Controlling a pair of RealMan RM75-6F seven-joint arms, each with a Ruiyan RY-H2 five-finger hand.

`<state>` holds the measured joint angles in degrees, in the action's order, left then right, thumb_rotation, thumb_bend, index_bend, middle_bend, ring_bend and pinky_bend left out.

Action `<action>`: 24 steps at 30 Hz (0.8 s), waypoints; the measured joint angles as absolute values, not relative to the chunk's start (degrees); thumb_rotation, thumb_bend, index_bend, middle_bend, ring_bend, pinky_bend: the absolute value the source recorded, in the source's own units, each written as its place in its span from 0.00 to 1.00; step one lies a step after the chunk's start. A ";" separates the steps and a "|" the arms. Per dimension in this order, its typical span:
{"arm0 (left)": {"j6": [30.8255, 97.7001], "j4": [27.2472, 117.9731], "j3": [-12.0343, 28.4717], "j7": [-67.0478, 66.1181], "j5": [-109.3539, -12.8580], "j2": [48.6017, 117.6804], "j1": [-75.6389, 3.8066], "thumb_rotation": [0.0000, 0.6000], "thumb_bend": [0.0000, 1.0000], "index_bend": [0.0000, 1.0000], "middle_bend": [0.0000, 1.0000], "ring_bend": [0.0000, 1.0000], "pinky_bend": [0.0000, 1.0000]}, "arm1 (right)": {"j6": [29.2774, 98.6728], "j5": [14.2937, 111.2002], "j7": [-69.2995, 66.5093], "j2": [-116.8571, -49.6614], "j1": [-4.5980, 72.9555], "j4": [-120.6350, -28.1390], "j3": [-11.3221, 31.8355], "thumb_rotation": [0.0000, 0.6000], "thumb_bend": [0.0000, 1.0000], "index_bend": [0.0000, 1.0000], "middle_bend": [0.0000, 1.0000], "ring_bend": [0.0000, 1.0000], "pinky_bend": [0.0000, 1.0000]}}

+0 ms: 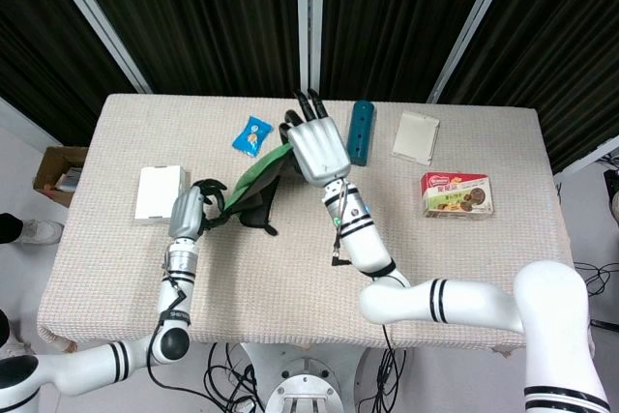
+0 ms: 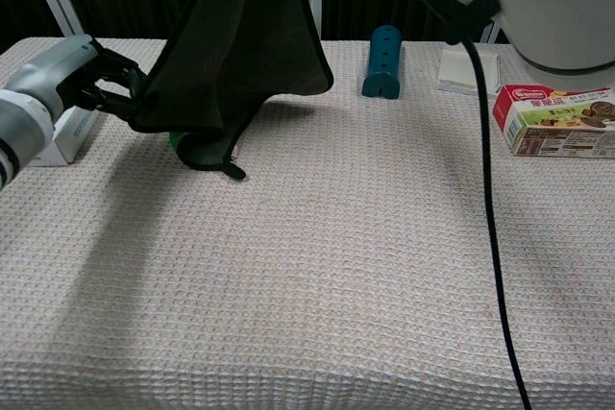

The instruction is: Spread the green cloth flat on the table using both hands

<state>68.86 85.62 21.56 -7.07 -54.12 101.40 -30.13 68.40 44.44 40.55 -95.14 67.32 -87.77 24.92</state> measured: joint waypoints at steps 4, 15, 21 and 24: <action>69.39 90.89 19.14 -6.95 -58.41 95.98 -28.40 1.00 0.49 0.74 0.35 0.25 0.43 | 69.65 46.75 37.83 -91.88 63.53 -92.40 23.12 1.00 0.57 0.75 0.30 0.02 0.00; 67.47 98.00 17.29 -4.93 -64.96 86.85 -28.09 1.00 0.48 0.73 0.34 0.25 0.42 | 67.71 49.06 34.75 -88.12 59.73 -97.77 19.89 1.00 0.57 0.75 0.30 0.02 0.00; 66.11 95.70 22.13 -5.23 -62.40 86.54 -31.60 1.00 0.48 0.73 0.34 0.25 0.41 | 66.77 47.85 34.33 -90.61 61.48 -93.37 21.85 1.00 0.57 0.75 0.30 0.02 0.00; 65.24 93.48 25.46 -4.83 -60.12 86.57 -33.84 1.00 0.48 0.73 0.34 0.25 0.40 | 66.13 47.34 33.25 -92.04 62.49 -90.14 23.26 1.00 0.57 0.75 0.30 0.02 0.00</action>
